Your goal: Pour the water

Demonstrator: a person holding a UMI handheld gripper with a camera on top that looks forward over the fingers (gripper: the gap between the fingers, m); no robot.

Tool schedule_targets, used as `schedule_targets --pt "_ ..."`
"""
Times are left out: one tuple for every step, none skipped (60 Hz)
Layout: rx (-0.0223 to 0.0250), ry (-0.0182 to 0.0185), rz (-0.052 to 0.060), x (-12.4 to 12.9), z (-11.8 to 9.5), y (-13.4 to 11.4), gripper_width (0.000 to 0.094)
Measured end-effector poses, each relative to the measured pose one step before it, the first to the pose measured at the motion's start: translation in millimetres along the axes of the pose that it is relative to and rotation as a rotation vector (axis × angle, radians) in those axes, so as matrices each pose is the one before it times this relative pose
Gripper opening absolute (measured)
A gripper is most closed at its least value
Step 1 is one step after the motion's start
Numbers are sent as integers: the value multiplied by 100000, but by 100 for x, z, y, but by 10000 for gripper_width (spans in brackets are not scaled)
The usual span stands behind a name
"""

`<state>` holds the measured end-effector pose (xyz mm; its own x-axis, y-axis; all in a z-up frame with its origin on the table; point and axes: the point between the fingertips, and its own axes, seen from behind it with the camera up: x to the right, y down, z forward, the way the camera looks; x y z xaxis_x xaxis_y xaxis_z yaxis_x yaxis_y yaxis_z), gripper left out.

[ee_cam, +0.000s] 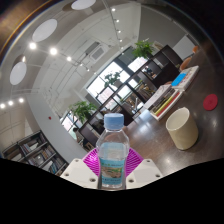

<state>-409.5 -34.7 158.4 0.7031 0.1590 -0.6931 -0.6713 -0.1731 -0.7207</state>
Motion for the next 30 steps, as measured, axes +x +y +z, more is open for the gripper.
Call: schedule_targets --pt "950 -789 5589 126 209 -456 272" --pt "860 -817 5761 100 239 -464 273" --pt "826 -864 5729 78 149 -469 270" --pt "1113 -1058 5490 134 372 -501 271" --pt "1388 -1001 5210 99 283 -559 272" --pt "986 12 5297 -1253 -673 -646 272" --pt "1606 -1355 4746 1219 1276 -451 273" --pt "1112 -767 5329 -36 111 -350 273" --pt "925 -721 5276 39 68 -352 270" --pt "834 -755 4808 17 66 -297 270" --pt "956 -693 4383 -23 18 -317 271" --pt "1236 -636 3963 -18 76 -327 268" --pt "1507 -501 3826 63 118 -415 268" --pt "1248 451 4512 -1094 -1017 -393 269" --pt "1614 -446 2993 792 1076 -293 269" --pt "828 -553 3805 -37 47 -169 273" --pt "684 -663 3570 -82 9 -179 273" --pt "955 -724 3268 -96 -14 -255 271" --pt "1247 -555 3054 -36 22 -299 271" --pt "1313 -423 3009 -11 -3 -288 272" --pt "674 -233 4278 -880 -805 -366 271" --pt "1358 -344 2280 408 1217 -484 272" --pt "933 -582 2955 -79 -28 -89 273" --pt "1079 -617 2905 -212 -125 -212 273" --pt "1064 -647 2784 -222 -53 -253 272" --pt "1127 -683 2767 -210 -94 -246 272" --pt "1169 -656 2910 -179 -99 -259 272" --pt "1151 -606 2901 -163 -85 -252 275" --pt "948 -576 2717 -141 -22 -238 276" --pt "658 -289 2723 -753 -461 -475 273"
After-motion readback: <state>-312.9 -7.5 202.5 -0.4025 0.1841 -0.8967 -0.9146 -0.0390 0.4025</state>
